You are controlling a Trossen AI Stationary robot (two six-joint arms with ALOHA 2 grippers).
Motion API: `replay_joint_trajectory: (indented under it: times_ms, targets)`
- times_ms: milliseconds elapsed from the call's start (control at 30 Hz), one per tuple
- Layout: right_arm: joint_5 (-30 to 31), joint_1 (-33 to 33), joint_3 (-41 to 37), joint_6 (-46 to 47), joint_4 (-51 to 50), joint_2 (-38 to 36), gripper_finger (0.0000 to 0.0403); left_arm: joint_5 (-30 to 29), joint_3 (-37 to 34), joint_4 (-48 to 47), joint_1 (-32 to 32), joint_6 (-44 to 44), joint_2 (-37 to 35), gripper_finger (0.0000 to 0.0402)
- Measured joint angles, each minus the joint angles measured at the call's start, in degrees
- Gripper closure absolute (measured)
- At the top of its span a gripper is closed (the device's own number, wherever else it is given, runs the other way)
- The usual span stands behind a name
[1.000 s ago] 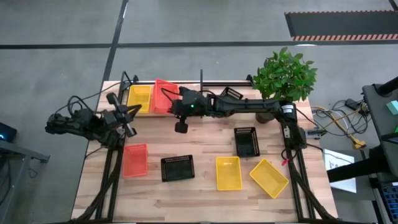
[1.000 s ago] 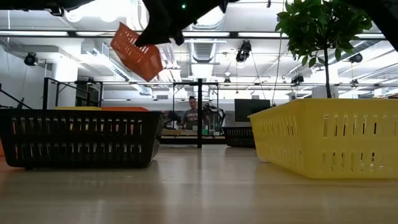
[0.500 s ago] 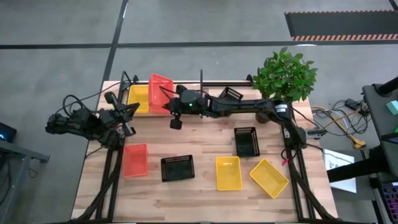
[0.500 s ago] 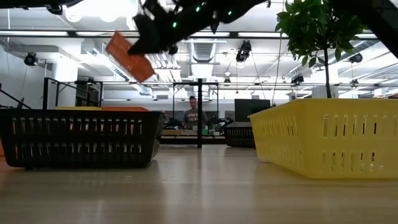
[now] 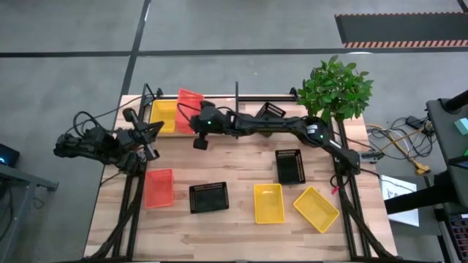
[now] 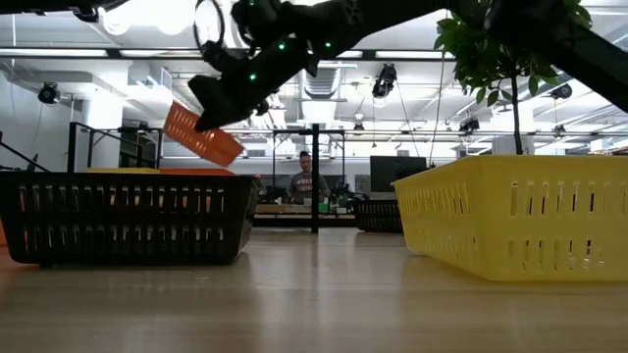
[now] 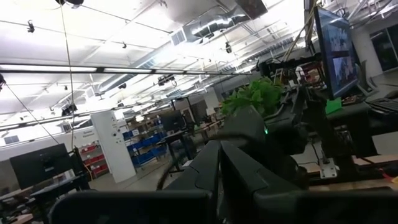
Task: Stack baskets on shelf by color
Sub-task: Stack the right orange bin on the orange bin on the shelf
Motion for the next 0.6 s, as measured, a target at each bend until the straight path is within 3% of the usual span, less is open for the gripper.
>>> replay_joint_trajectory:
  times_ms: [167,600]
  targets:
    - [0.0,-0.24,3.56,-0.75,-4.27,2.28,0.0394,0.02,-0.02,-0.08,0.0,0.0,-0.68,0.0402]
    - [0.38,-0.66,3.47,-1.61,-6.07,2.59,0.0394,0.09,-0.13,-0.06,0.0,0.0,-0.86,0.0402]
